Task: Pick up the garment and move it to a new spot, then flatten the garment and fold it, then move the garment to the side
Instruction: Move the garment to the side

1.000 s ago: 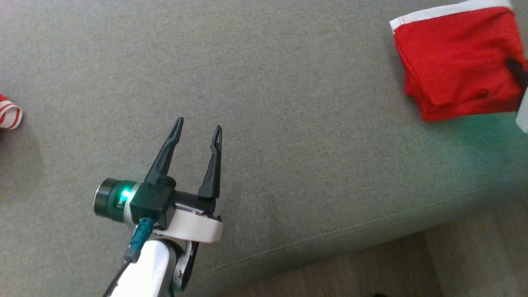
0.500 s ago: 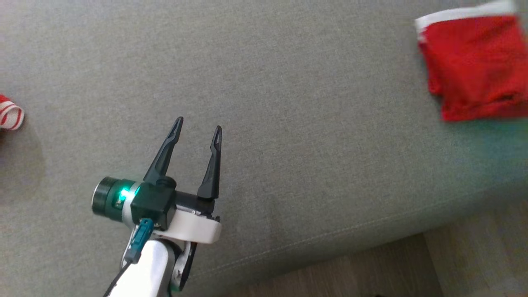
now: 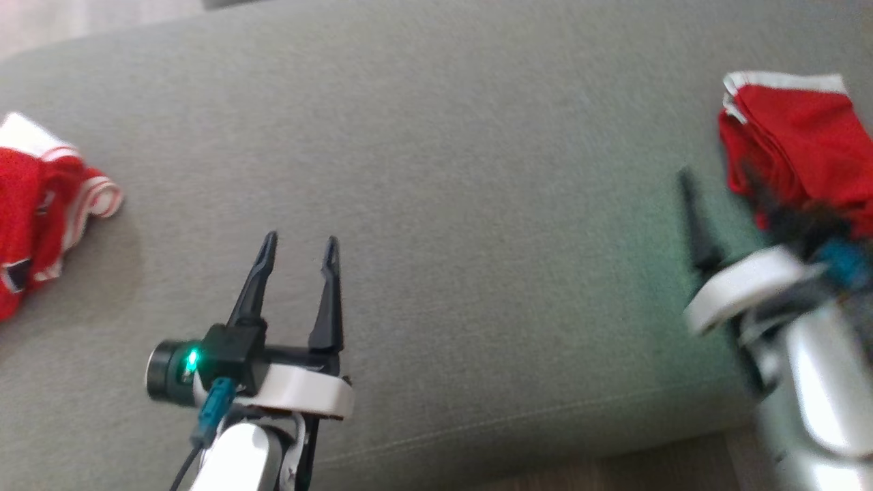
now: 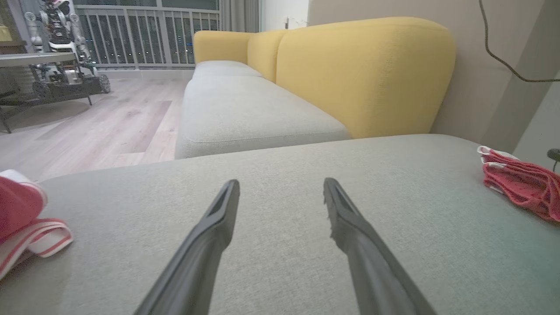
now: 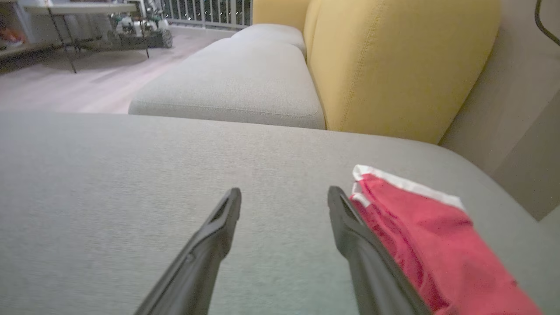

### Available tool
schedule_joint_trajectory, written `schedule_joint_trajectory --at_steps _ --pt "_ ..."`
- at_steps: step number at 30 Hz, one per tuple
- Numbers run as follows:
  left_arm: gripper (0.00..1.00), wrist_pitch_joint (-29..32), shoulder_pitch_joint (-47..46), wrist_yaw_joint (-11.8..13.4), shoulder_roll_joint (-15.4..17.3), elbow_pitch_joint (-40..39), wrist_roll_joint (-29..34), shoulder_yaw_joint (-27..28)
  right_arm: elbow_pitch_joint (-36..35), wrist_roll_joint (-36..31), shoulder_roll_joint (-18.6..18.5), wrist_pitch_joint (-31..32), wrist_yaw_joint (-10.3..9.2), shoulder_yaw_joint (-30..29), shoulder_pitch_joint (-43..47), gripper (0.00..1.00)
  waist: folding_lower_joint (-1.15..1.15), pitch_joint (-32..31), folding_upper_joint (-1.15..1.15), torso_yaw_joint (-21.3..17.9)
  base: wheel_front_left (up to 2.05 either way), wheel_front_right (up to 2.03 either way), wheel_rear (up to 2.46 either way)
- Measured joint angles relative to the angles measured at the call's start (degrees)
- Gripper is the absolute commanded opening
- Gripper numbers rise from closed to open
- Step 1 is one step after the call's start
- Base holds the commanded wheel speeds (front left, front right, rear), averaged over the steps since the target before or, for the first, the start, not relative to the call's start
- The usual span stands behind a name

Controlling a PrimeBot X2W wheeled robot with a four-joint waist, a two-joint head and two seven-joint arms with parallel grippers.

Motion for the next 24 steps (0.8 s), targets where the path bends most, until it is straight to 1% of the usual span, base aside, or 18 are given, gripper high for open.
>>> schedule_joint_trajectory --at_steps 2,5,6,9,15,19,21,24 --pt "1.0 0.0 0.75 0.47 -0.1 0.6 -0.89 0.63 0.45 -0.04 2.47 -4.58 0.01 0.9 2.46 1.0 0.0 -1.19 0.0 1.0 0.0 0.0 0.0" --pt "1.0 0.0 2.11 0.58 -0.21 1.03 -1.52 1.87 0.76 -0.54 3.74 -7.04 0.01 1.41 4.36 1.0 0.0 -2.87 0.0 2.55 0.0 0.0 0.0" --pt "1.0 0.0 2.49 0.66 -0.2 1.11 -1.51 2.08 0.4 -0.62 3.77 -7.2 0.0 1.98 4.82 1.0 0.0 -3.39 0.0 3.06 0.0 0.0 0.0" --pt "1.0 0.0 3.7 0.76 -0.25 0.53 -1.48 2.42 -4.11 -1.1 4.26 -7.28 0.0 3.07 6.78 1.0 0.0 -4.81 0.0 4.64 0.0 0.0 0.0" --pt "1.0 0.0 5.91 0.59 -0.36 -0.14 0.22 3.66 -11.01 -1.03 5.97 -7.28 0.0 0.09 13.51 1.0 0.0 -7.65 0.0 7.43 0.0 0.0 0.0" --pt "1.0 0.0 7.73 0.97 -0.34 -0.2 1.97 3.86 -13.59 -0.85 6.42 -7.3 0.0 -1.62 17.19 1.0 0.0 -9.52 0.0 8.66 0.0 0.0 0.0" --pt "1.0 0.0 8.36 1.0 -0.33 -0.33 2.85 3.99 -13.9 0.27 6.56 -7.28 0.0 -1.52 18.53 1.0 0.0 -10.39 0.0 9.09 0.0 0.0 0.0" --pt "1.0 0.0 9.15 0.99 -0.25 -1.04 3.43 4.37 -14.0 0.23 6.66 -7.28 0.0 -0.92 20.17 1.0 0.0 -11.2 0.0 9.44 0.0 0.0 0.0"
